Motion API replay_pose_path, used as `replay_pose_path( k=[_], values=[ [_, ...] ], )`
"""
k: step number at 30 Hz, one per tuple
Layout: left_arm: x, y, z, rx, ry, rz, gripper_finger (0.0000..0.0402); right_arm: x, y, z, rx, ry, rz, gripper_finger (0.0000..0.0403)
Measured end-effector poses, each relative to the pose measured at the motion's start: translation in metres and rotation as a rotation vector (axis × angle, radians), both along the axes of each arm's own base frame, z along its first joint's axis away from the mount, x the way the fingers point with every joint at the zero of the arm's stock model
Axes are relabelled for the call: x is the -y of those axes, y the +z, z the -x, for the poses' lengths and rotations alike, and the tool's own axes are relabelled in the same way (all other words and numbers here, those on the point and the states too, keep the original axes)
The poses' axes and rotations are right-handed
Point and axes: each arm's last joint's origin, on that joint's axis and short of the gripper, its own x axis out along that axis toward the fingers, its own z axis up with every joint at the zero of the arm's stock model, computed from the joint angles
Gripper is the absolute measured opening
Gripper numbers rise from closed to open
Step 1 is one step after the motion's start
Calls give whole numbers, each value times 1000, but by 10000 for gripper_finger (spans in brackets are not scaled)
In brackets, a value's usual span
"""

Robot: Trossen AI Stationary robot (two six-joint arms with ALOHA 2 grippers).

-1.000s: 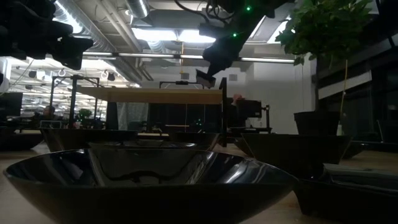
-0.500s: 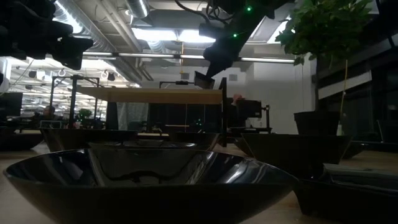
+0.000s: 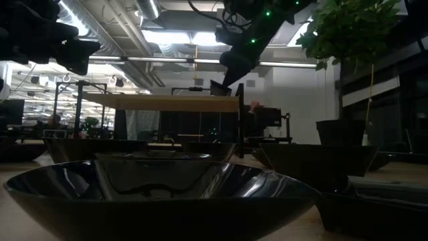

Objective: Pick & Place Mini shaped plates
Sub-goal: Put the square plate on the shelf

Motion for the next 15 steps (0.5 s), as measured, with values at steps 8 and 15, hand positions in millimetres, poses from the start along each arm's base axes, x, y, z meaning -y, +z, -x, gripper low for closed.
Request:
replay_pose_path(
  k=[8, 15],
  values=[
    [0, 0, 0, 0, 0, 0, 208, 1, 0, 0, 1, 1, -4, 9],
    [0, 0, 0, 0, 0, 0, 208, 1, 0, 0, 2, 1, -4, 44]
  ],
)
